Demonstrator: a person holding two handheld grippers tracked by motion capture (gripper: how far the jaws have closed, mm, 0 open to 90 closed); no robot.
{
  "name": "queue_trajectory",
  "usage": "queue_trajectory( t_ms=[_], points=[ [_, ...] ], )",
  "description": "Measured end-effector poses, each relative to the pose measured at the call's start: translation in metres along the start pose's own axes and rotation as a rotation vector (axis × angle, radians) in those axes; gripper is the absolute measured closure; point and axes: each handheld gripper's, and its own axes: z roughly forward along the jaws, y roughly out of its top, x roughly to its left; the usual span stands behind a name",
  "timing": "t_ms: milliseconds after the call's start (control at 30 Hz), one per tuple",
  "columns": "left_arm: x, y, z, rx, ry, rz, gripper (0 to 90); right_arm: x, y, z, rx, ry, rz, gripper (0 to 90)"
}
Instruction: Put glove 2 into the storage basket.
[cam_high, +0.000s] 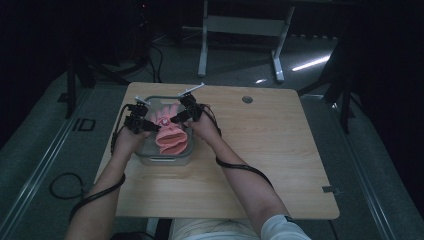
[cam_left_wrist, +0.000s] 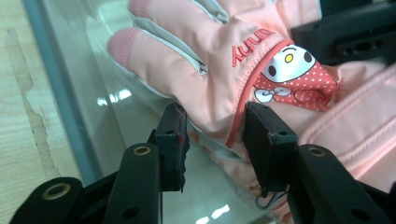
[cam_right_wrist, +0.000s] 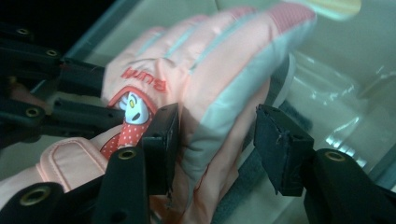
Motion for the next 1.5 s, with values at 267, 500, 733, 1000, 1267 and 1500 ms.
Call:
queue_trajectory(
  t_ms=[267, 500, 733, 1000, 1267, 1500],
  points=[
    [-0.001, 0.004, -0.013, -0.051, 0.008, 0.003, 55.9, 0.005, 0.005, -0.015, -0.048, 0.016, -0.016, 45.4],
    [-0.006, 0.008, -0.023, -0.068, 0.028, 0.027, 54.7, 0.004, 0.006, -0.024, -0.067, 0.034, -0.012, 42.8],
    [-0.011, 0.009, -0.025, -0.074, 0.027, 0.042, 54.6, 0.004, 0.005, -0.032, -0.082, 0.037, -0.019, 42.1],
    [-0.031, 0.014, -0.044, -0.133, -0.007, 0.088, 54.7, 0.006, 0.005, -0.053, -0.126, 0.060, -0.045, 36.6],
    [-0.069, 0.012, -0.045, -0.149, -0.025, 0.181, 33.9, 0.001, -0.005, -0.078, -0.171, 0.089, -0.098, 25.4],
    [-0.103, 0.010, -0.041, -0.152, -0.051, 0.274, 15.9, -0.008, -0.019, -0.090, -0.170, 0.079, -0.130, 21.7]
  ],
)
